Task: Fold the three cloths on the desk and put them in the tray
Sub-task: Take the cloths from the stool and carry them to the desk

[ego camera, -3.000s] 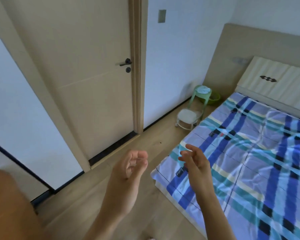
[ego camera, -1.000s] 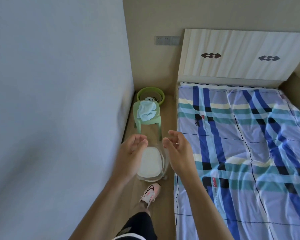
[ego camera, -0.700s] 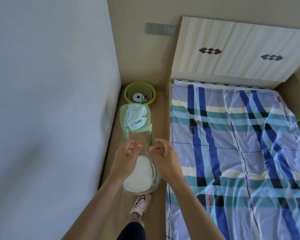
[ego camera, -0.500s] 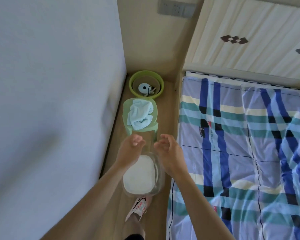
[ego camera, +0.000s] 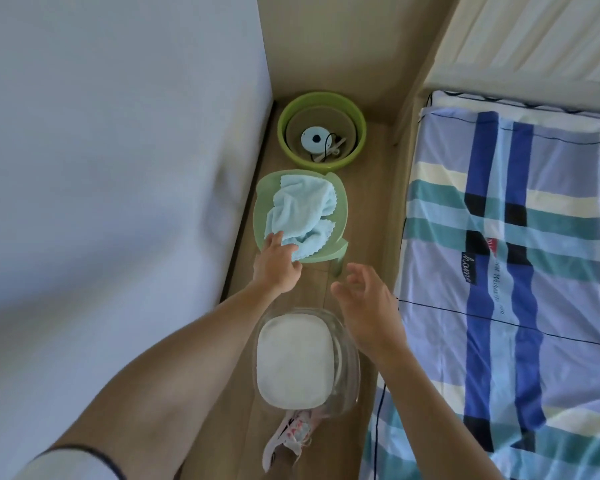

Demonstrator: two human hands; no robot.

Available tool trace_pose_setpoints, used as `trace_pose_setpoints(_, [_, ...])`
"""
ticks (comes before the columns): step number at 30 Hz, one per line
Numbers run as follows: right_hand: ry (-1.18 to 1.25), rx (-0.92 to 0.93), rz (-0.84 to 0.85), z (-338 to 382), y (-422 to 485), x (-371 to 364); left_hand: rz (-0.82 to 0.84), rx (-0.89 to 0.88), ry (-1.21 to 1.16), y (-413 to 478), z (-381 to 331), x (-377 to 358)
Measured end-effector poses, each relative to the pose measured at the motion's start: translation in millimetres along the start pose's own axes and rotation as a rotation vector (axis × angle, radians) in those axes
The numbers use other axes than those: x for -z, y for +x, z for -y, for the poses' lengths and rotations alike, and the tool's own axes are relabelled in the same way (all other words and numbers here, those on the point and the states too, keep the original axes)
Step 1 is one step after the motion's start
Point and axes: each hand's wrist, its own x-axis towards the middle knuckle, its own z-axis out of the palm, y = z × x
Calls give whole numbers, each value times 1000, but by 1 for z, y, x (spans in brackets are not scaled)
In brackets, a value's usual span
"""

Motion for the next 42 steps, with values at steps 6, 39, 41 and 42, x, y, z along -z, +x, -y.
trace_pose_setpoints(6, [-23, -22, -26, -30, 18, -3, 78, -22, 203, 60, 4, -30])
trace_pose_setpoints(39, [328, -104, -695, -28, -345, 136, -187, -613, -731, -384, -196, 154])
trace_pose_setpoints(41, [390, -134, -809, -45, -391, 144, -114, -701, -744, -420, -218, 150])
trace_pose_setpoints(42, [417, -143, -845, -52, -409, 146, -88, -733, -750, -436, -227, 149])
